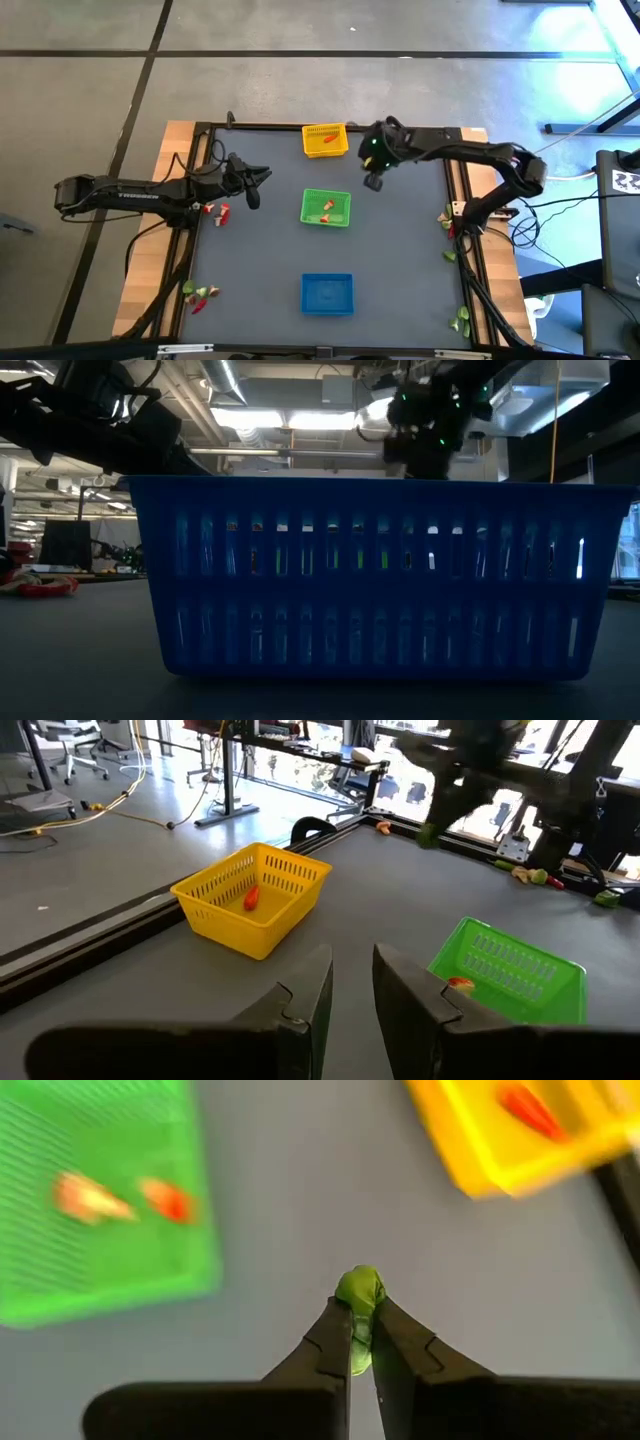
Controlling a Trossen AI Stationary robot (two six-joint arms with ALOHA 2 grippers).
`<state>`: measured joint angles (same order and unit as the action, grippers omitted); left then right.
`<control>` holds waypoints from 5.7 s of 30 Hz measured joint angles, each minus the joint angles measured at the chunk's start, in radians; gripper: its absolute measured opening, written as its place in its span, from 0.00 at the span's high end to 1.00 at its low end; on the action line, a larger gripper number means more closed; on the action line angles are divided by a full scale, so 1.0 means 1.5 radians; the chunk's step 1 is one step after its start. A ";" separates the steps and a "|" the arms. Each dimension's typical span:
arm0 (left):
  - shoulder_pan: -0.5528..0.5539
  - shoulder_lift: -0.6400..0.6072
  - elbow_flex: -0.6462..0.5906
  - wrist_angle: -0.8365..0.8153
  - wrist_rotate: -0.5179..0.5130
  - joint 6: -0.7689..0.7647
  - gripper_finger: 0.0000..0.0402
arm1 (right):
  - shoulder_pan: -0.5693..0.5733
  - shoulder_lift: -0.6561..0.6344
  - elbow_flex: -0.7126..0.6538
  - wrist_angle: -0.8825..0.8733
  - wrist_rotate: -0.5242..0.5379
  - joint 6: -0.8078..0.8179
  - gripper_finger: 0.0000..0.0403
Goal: Sort produce into baskets
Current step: Put the green chili pepper into the blue bin, then put the red mushroom into the green bin
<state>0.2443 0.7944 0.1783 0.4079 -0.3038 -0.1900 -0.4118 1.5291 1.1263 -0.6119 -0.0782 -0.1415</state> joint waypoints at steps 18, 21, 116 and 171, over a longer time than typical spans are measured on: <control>0.000 0.000 0.000 -0.004 0.000 -0.047 0.82 | 0.290 0.000 0.000 0.165 -0.078 0.039 0.95; 0.000 0.000 0.000 -0.004 0.001 -0.063 0.82 | 0.327 0.000 0.000 0.170 -0.077 0.039 0.95; 0.000 0.000 -0.006 -0.005 0.000 -0.066 0.82 | 0.125 -0.067 0.000 -0.320 0.208 -0.032 0.65; 0.000 0.000 -0.006 -0.006 0.000 -0.121 0.82 | -0.380 0.246 0.000 -0.220 0.454 -0.173 0.55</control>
<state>0.2440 0.7947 0.1698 0.3984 -0.3035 -0.3714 -0.9825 1.8974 1.1259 -0.9425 0.6025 -0.4015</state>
